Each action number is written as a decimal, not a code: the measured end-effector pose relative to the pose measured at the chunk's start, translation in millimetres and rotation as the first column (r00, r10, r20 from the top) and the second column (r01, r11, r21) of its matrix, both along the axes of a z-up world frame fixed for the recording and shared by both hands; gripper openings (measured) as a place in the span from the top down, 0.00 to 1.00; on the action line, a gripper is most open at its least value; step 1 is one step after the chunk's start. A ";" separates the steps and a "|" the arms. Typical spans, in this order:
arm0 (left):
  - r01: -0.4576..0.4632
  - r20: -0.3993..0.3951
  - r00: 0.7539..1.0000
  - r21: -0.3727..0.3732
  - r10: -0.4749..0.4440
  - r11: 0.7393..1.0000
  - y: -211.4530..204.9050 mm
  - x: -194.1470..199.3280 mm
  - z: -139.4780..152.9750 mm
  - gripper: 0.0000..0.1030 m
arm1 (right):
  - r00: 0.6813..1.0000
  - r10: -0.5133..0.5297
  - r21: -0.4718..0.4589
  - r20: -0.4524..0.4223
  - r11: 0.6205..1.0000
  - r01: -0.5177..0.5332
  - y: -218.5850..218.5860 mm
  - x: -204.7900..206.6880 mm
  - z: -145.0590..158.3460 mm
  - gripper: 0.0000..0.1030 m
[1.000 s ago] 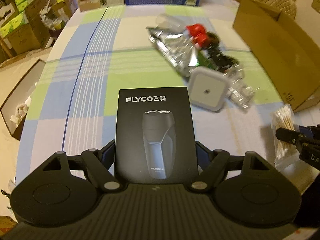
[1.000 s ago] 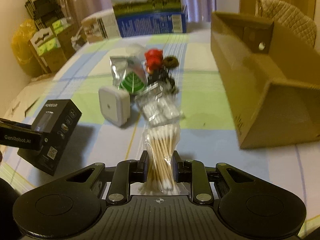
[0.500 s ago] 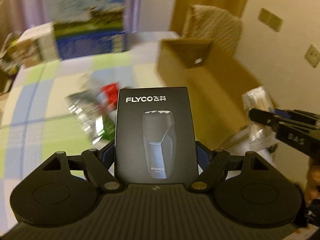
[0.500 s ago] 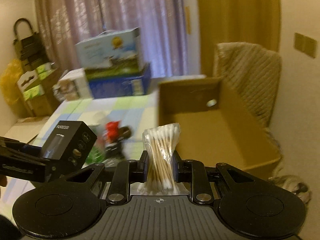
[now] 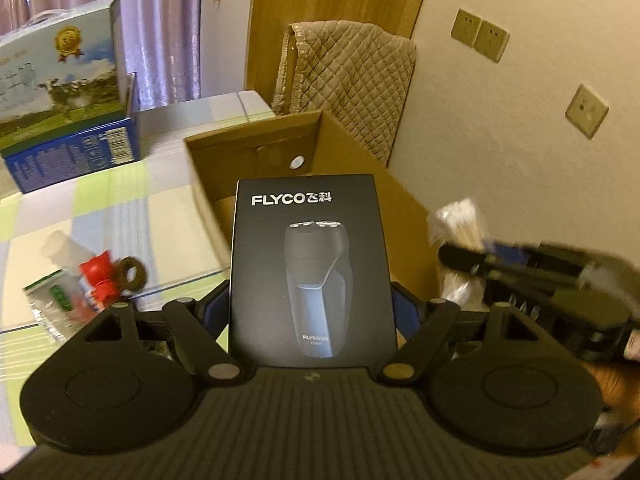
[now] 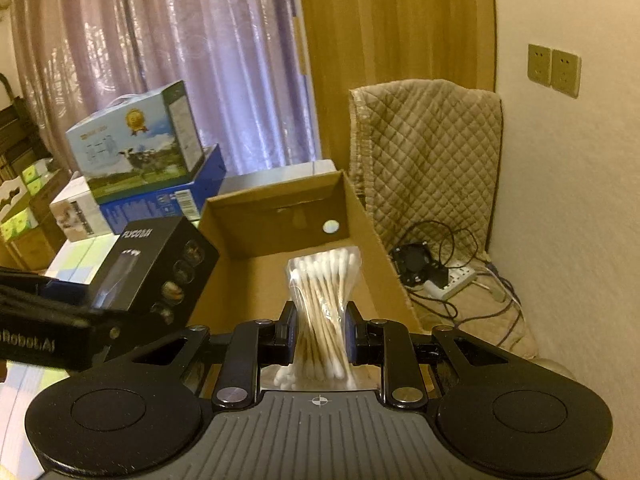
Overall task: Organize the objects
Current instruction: 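Carry both items into the cardboard box and open both tools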
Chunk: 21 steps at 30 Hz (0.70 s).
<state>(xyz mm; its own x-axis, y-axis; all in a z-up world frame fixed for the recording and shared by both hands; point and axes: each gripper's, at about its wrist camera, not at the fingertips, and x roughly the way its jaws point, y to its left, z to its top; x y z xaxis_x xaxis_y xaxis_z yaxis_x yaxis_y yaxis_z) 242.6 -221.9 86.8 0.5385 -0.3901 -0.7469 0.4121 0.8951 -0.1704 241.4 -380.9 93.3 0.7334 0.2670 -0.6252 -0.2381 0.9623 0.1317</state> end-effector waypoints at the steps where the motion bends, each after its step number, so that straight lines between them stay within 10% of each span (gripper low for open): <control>1: -0.009 -0.004 1.000 -0.017 0.009 1.000 -2.0 4.4 -0.8 0.22 | 1.000 -0.005 0.003 -0.003 1.000 0.005 -3.1 2.0 -2.0 0.80; 18: -0.169 -0.012 0.986 -0.064 0.169 0.983 61.5 3.3 -6.9 0.20 | 1.000 0.000 0.076 -0.026 0.997 0.002 -4.3 27.1 -20.2 0.80; 21: -0.189 -0.012 0.982 -0.055 0.188 0.980 71.1 -2.4 -9.9 0.20 | 1.000 0.007 0.096 -0.018 0.995 -0.005 -3.8 34.0 -19.8 0.62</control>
